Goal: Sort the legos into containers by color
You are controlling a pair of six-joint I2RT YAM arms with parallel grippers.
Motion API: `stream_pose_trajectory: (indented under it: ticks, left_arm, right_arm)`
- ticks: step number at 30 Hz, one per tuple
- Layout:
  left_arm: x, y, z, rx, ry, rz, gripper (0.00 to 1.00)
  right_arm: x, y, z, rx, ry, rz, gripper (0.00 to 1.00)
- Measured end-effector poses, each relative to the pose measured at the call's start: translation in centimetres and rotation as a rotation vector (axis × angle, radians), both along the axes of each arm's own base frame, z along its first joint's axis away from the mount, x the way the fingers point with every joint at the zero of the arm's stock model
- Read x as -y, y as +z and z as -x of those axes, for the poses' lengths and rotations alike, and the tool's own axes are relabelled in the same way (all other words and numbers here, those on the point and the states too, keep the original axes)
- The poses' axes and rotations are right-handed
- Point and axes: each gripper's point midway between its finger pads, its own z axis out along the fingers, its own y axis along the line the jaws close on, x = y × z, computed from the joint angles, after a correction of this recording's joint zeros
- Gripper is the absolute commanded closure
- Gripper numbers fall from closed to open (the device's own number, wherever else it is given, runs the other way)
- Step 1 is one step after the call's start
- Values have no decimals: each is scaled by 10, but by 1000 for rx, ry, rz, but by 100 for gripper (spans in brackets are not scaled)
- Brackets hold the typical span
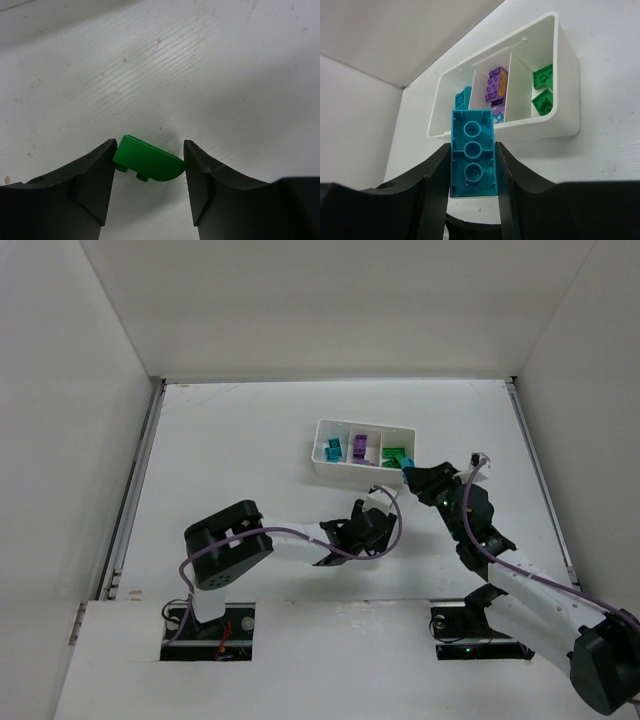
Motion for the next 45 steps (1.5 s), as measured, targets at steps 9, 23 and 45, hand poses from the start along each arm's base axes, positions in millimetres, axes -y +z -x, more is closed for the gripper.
stream_pose_trajectory:
  ticks: [9,23,45]
  left_arm:
    - [-5,43,-6,31,15,65,64]
    - [1,157,-134,145,233,334,61]
    - [39,113,-182,77,223,317,27]
  right_arm:
    - [8,8,-1,21,-16,-15,66]
    - [32,28,3,79,-79,-49,67]
    - [29,18,5,49,-45,-67,66]
